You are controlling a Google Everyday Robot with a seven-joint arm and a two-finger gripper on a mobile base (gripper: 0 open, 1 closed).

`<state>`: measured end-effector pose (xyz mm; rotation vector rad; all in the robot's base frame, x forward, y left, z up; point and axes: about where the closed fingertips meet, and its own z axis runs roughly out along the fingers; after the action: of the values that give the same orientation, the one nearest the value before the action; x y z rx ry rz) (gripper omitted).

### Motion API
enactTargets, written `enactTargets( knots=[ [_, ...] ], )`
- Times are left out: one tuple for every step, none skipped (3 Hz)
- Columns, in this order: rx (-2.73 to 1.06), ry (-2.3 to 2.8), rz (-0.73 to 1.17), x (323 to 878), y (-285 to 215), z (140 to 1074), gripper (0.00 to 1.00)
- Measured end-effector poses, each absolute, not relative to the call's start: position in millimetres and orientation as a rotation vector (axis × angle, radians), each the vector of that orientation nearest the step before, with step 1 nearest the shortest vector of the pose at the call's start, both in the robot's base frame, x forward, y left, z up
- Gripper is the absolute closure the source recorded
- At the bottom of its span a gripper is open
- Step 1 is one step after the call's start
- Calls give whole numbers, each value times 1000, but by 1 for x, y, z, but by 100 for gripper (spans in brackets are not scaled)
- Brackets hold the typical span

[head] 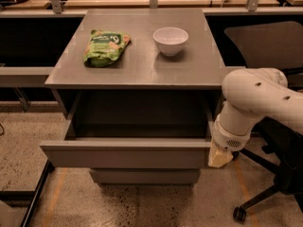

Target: Close top drawer

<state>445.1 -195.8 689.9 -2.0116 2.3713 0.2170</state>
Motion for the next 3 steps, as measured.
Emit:
enactTargets(
  knots=[
    [-1962,2315,173,482,-207,701,100],
    [-1912,2261,116,514,-209,728,100],
    [-1924,2324,105,509,-210,708,100]
  ],
)
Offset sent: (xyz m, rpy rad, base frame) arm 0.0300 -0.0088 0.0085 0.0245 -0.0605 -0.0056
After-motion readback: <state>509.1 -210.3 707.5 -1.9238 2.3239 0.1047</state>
